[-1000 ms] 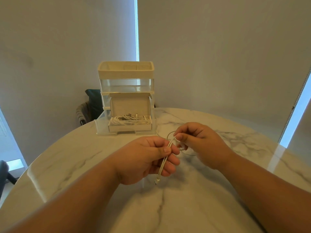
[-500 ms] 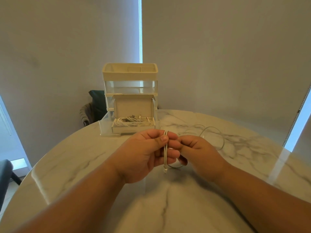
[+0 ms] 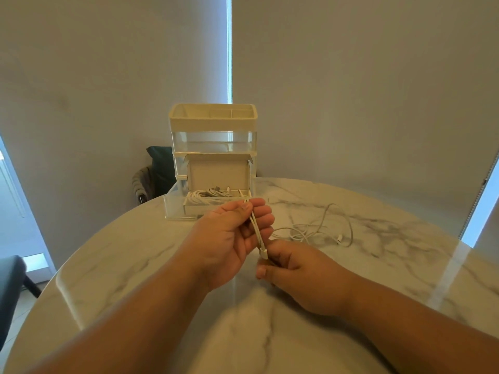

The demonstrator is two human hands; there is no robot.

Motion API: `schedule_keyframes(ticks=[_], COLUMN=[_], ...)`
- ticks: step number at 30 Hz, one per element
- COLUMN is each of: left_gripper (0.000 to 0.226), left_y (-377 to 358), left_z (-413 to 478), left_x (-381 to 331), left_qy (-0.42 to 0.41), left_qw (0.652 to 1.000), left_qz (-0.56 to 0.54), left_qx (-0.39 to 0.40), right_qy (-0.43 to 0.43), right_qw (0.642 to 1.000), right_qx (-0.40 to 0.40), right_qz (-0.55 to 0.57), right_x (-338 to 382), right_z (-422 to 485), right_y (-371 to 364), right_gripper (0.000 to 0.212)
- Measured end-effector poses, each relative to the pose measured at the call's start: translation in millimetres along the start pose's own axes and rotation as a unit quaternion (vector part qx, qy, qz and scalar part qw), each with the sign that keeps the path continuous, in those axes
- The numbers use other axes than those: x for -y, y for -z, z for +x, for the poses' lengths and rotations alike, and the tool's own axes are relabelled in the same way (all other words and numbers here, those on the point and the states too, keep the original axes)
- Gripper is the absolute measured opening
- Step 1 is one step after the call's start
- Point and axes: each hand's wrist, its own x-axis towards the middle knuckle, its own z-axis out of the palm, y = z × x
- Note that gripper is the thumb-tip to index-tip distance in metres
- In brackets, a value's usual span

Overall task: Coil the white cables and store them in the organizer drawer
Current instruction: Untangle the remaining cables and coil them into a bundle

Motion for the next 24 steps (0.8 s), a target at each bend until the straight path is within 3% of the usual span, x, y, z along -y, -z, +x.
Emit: schedule_keyframes(ticks=[8,12,15,18,24], left_gripper=[0.024,0.023,0.023,0.023,0.021], left_y=[11,13,10,4,-2], left_z=[9,9,7,5,4], left_x=[-2,-6,-3,3,6], left_qy=[-0.031,-0.019,-0.014,-0.007,-0.006], left_qw=[0.997,0.997,0.997,0.997,0.995], left_qz=[-0.013,-0.001,-0.014,-0.028,-0.055], left_qx=[-0.066,-0.076,-0.079,-0.077,-0.083], right_qy=[-0.037,-0.023,-0.003,0.001,-0.042], right_qw=[0.995,0.999,0.998,0.999,0.993], right_qx=[0.053,0.033,0.039,-0.008,-0.044], right_qz=[0.08,-0.024,-0.047,-0.041,-0.098], right_x=[1,4,9,8,5], right_z=[-3,-2,-2,0,4], right_y=[-4,-4,-6,-11,-15], right_gripper=[0.024,0.03,0.02,0.053,0.054])
